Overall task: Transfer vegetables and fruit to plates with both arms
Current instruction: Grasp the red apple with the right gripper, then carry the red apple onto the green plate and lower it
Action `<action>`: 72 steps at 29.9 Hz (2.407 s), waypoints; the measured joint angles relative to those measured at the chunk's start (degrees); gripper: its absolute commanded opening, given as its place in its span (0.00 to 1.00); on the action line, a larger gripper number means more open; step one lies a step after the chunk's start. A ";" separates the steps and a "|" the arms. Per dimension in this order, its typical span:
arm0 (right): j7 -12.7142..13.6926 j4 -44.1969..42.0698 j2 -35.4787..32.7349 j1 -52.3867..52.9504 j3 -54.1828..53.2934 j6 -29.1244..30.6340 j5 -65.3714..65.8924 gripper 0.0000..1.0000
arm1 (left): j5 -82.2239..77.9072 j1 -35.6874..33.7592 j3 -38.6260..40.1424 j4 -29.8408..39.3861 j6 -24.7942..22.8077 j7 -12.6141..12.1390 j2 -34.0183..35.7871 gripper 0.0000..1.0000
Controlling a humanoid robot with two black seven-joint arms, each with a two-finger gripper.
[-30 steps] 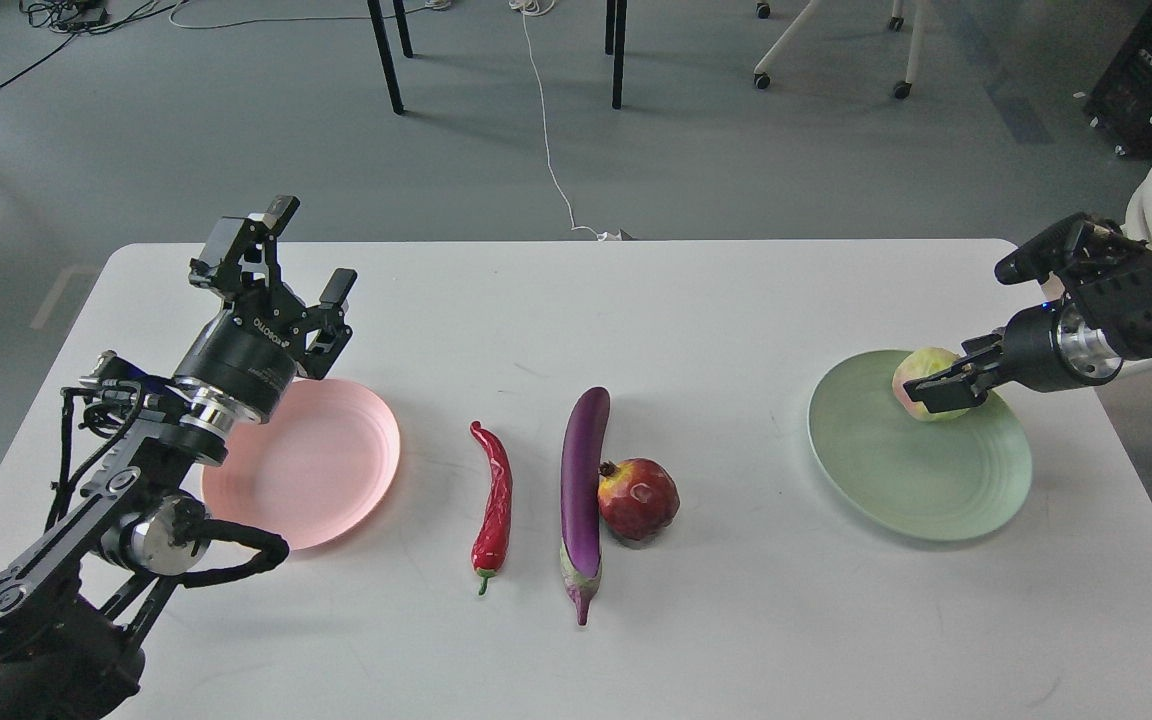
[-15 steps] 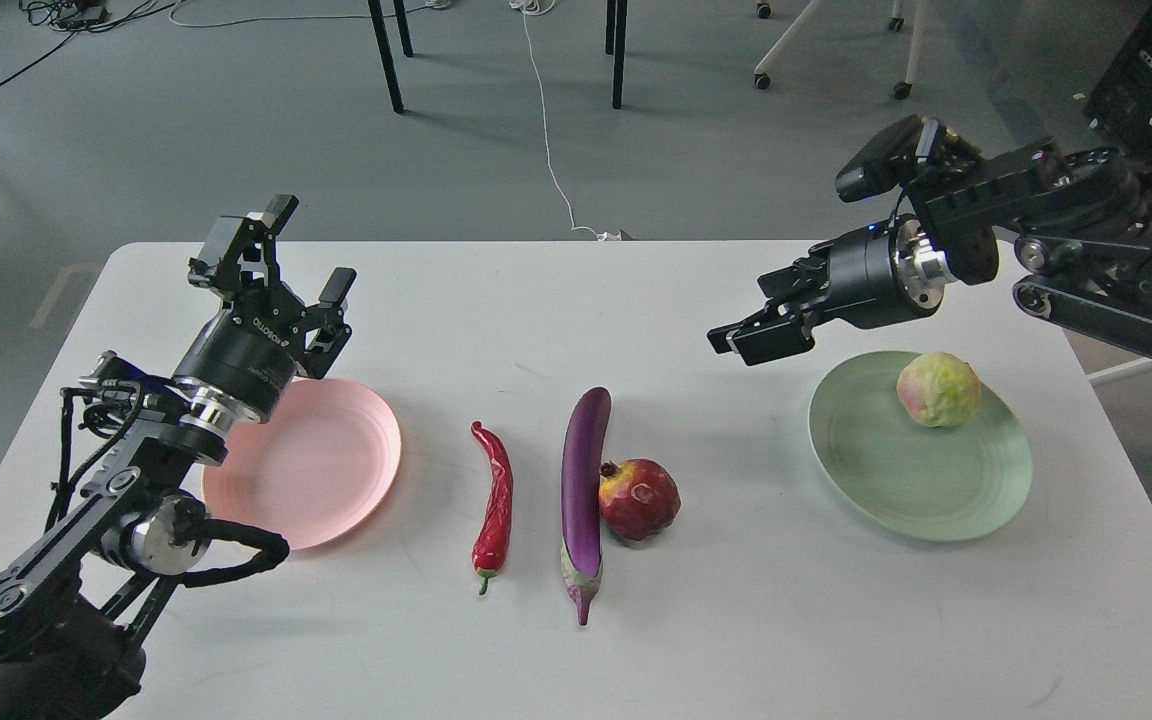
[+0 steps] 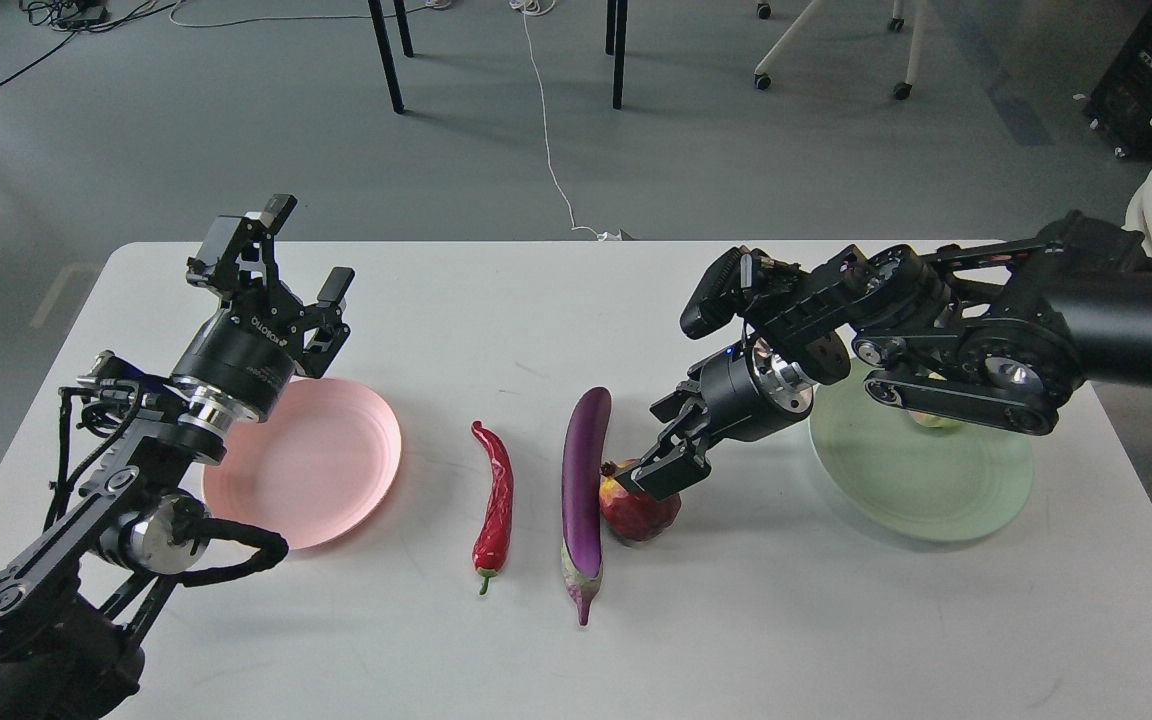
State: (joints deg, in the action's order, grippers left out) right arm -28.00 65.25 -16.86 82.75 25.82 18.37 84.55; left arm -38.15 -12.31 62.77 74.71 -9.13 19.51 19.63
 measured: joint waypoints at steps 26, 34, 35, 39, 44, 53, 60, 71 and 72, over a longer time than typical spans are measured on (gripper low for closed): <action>0.00 -4.43 4.15 -4.09 2.86 0.01 0.09 0.55 | 0.00 0.01 0.08 -0.02 -0.01 0.00 0.40 0.99; 0.00 -4.24 3.43 -3.62 2.93 -0.18 0.09 0.47 | 0.00 0.09 0.15 0.00 -0.01 0.00 0.71 0.99; 0.00 -4.18 3.04 -3.36 2.92 -0.25 0.09 0.47 | 0.00 0.09 0.16 0.00 -0.01 0.00 0.87 0.99; -0.01 -2.40 -0.13 -2.34 2.66 -0.47 0.07 0.47 | 0.00 0.09 0.17 0.00 -0.01 0.00 1.08 0.99; -0.01 2.23 -8.14 0.38 2.50 -0.54 0.10 0.48 | 0.00 0.09 0.17 0.01 -0.02 0.00 1.12 0.99; 0.00 9.75 -26.55 1.62 2.73 -0.45 7.18 0.49 | 0.00 0.10 -0.21 0.01 -0.07 0.00 0.86 0.99; 0.00 10.24 -34.71 -1.73 2.75 -0.44 13.42 0.51 | 0.00 0.10 -0.56 0.01 -0.07 0.00 0.76 0.99; 0.00 5.59 -34.24 -6.07 2.49 -1.27 14.07 0.68 | 0.00 0.10 -0.80 0.00 0.01 -0.01 0.76 0.99; 0.00 5.45 -33.91 -6.27 2.49 -1.49 14.06 0.77 | 0.00 0.10 -0.81 0.00 0.02 -0.03 0.76 0.99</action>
State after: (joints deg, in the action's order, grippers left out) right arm -28.00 70.70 -50.77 76.48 28.30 16.89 98.61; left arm -38.14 -12.21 61.96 74.71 -9.12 19.48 20.39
